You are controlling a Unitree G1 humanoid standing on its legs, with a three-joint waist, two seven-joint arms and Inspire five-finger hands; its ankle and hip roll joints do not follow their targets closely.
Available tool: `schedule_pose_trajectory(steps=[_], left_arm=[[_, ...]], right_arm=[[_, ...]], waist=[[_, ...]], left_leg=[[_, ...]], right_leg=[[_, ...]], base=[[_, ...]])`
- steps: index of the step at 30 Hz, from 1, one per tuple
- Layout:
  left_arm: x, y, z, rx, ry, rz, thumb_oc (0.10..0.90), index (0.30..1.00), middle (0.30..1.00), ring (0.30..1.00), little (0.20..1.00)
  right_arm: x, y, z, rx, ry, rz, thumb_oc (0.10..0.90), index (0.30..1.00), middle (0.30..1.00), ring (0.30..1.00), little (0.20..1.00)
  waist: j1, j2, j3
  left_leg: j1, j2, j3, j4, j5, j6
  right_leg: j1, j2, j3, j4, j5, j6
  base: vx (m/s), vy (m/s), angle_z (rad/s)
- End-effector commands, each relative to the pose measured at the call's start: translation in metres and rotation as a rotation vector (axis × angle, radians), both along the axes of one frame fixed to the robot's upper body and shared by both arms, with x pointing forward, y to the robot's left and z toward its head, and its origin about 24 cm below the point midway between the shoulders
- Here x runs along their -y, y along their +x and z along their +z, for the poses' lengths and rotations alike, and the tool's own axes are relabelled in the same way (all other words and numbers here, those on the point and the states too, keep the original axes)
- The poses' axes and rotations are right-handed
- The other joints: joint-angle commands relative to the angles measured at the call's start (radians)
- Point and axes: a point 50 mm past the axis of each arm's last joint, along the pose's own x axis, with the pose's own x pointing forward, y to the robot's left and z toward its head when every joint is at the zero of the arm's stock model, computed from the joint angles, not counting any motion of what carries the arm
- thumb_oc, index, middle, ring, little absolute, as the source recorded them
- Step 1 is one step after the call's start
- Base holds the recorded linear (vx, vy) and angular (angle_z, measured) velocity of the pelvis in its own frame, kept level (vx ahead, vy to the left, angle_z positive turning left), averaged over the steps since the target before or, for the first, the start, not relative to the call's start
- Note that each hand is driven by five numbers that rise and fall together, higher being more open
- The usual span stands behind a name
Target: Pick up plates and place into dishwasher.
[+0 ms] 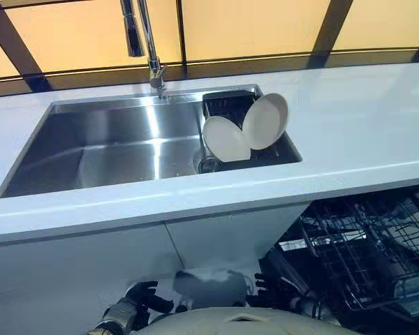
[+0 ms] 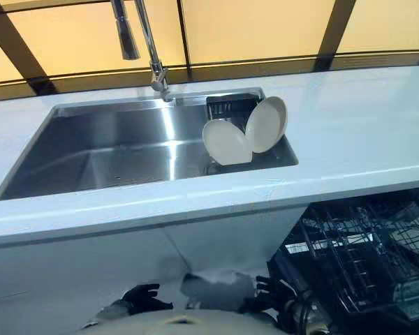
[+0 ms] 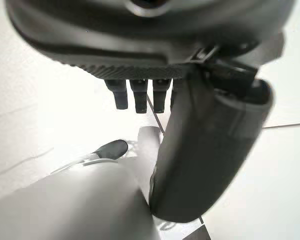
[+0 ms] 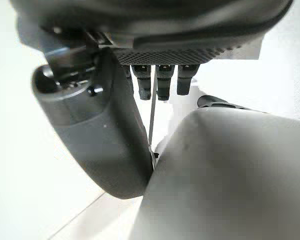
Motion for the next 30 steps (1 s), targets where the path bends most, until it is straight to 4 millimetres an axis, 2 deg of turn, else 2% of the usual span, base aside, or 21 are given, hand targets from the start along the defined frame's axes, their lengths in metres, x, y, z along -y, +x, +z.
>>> schedule_pose_trajectory(steps=[1, 12, 18, 21, 24, 26, 28, 30], left_arm=[[0.001, 0.001, -0.001, -0.022, 0.009, -0.074, 0.8, 0.9, 0.9, 0.9, 0.9], [0.002, 0.0, -0.001, -0.068, -0.009, -0.122, 0.8, 0.9, 0.9, 0.9, 0.9], [0.006, 0.005, 0.0, -0.078, -0.046, -0.209, 0.8, 0.9, 0.9, 0.9, 0.9], [0.01, 0.02, 0.006, -0.043, -0.138, -0.267, 0.8, 0.9, 0.9, 0.9, 0.9], [0.015, 0.04, 0.016, 0.008, -0.197, -0.41, 0.8, 0.9, 0.9, 0.9, 0.9], [0.019, 0.067, 0.033, 0.092, -0.221, -0.518, 0.8, 0.9, 0.9, 0.9, 0.9], [0.021, 0.078, 0.041, 0.138, -0.231, -0.56, 0.8, 0.9, 0.9, 0.9, 0.9], [0.028, 0.102, 0.066, 0.241, -0.268, -0.655, 0.8, 0.9, 0.9, 0.9, 0.9]], right_arm=[[-0.004, 0.014, 0.003, 0.029, -0.007, 0.062, 0.8, 0.9, 0.9, 0.9, 0.9], [-0.005, 0.016, 0.004, 0.029, -0.004, 0.064, 0.8, 0.9, 0.9, 0.9, 0.9], [-0.006, 0.018, 0.004, 0.027, -0.01, 0.08, 0.8, 0.9, 0.9, 0.9, 0.9], [-0.004, 0.022, 0.006, 0.024, -0.017, 0.1, 0.8, 0.9, 0.9, 0.9, 0.9], [0.001, 0.028, 0.01, 0.025, -0.03, 0.119, 0.8, 0.9, 0.9, 0.9, 0.9], [0.008, 0.033, 0.013, 0.028, -0.047, 0.136, 0.8, 0.9, 0.9, 0.9, 0.9], [0.01, 0.035, 0.014, 0.029, -0.053, 0.14, 0.8, 0.9, 0.9, 0.9, 0.9], [0.014, 0.035, 0.016, 0.03, -0.068, 0.143, 0.8, 0.9, 0.9, 0.9, 0.9]], waist=[[0.001, -0.011, 0.024], [-0.004, -0.01, 0.03], [-0.009, -0.007, 0.031], [-0.018, -0.002, 0.031], [-0.026, 0.008, 0.036], [-0.031, 0.022, 0.042], [-0.033, 0.028, 0.044], [-0.034, 0.039, 0.048]], left_leg=[[0.01, -0.083, 0.022, 0.029, -0.12, 0.062], [0.005, -0.082, 0.024, 0.029, -0.119, 0.061], [0.004, -0.082, 0.029, 0.03, -0.119, 0.06], [0.008, -0.08, 0.033, 0.026, -0.117, 0.057], [0.005, -0.077, 0.038, 0.025, -0.113, 0.053], [0.004, -0.077, 0.039, 0.022, -0.108, 0.053], [0.004, -0.077, 0.037, 0.021, -0.106, 0.053], [0.001, -0.077, 0.036, 0.02, -0.103, 0.052]], right_leg=[[-0.014, 0.013, -0.007, 0.095, -0.095, 0.052], [-0.019, 0.012, -0.008, 0.093, -0.095, 0.053], [-0.02, 0.013, -0.003, 0.092, -0.094, 0.053], [-0.02, 0.015, 0.002, 0.091, -0.093, 0.053], [-0.025, 0.015, 0.006, 0.092, -0.091, 0.054], [-0.029, 0.016, 0.008, 0.093, -0.089, 0.055], [-0.03, 0.016, 0.008, 0.094, -0.088, 0.055], [-0.032, 0.016, 0.008, 0.094, -0.087, 0.057]], base=[[-0.16, 0.098, -0.01], [0.0, 0.0, 0.0], [0.0, 0.0, 0.0], [0.0, 0.0, 0.0], [-0.02, 0.029, -0.04], [-0.03, 0.057, -0.02], [-0.02, 0.043, -0.03], [-0.02, 0.055, -0.05]])
